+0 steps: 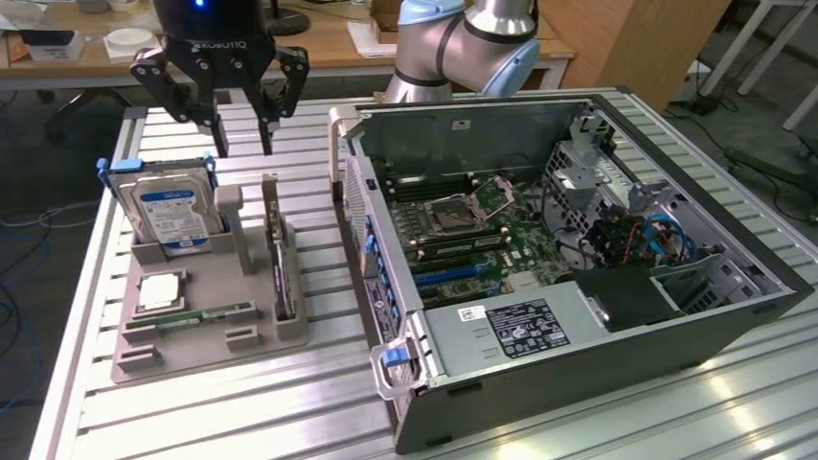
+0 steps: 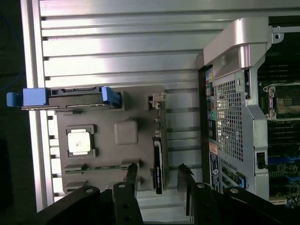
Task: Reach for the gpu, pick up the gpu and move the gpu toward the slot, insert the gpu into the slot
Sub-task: 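Pick up the gpu and move the gpu toward the slot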
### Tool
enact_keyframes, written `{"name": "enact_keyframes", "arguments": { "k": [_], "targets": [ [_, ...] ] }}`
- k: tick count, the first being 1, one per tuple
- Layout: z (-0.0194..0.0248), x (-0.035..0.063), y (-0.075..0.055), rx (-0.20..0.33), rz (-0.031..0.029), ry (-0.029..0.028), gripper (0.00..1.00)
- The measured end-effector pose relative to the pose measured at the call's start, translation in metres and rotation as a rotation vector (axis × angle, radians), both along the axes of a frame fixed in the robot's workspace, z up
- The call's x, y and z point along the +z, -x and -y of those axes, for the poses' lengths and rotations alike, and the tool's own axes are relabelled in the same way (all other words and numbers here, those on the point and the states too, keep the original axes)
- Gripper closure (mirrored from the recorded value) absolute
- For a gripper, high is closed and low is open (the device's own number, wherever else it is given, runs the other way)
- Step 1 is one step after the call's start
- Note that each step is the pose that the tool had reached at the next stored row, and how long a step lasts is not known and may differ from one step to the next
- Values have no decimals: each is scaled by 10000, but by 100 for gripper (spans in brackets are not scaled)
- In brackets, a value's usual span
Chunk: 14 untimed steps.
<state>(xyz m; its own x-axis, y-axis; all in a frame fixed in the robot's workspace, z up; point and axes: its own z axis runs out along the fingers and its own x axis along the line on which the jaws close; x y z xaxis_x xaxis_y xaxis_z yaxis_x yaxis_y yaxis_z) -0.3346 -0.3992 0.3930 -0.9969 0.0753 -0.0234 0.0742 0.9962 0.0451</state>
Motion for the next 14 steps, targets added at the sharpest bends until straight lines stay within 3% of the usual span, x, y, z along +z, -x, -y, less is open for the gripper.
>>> {"name": "enact_keyframes", "arguments": {
  "k": [1, 2, 7, 11, 12, 14],
  "targets": [
    [0, 0, 0, 19, 0, 1, 59],
    [0, 0, 1, 136, -2, 1, 53],
    [13, -21, 0, 771, -3, 1, 53],
    [179, -93, 0, 779, -5, 1, 53],
    [204, -111, -1, 779, -3, 1, 53],
    [207, -147, 1, 778, -3, 1, 53]
  ]
}}
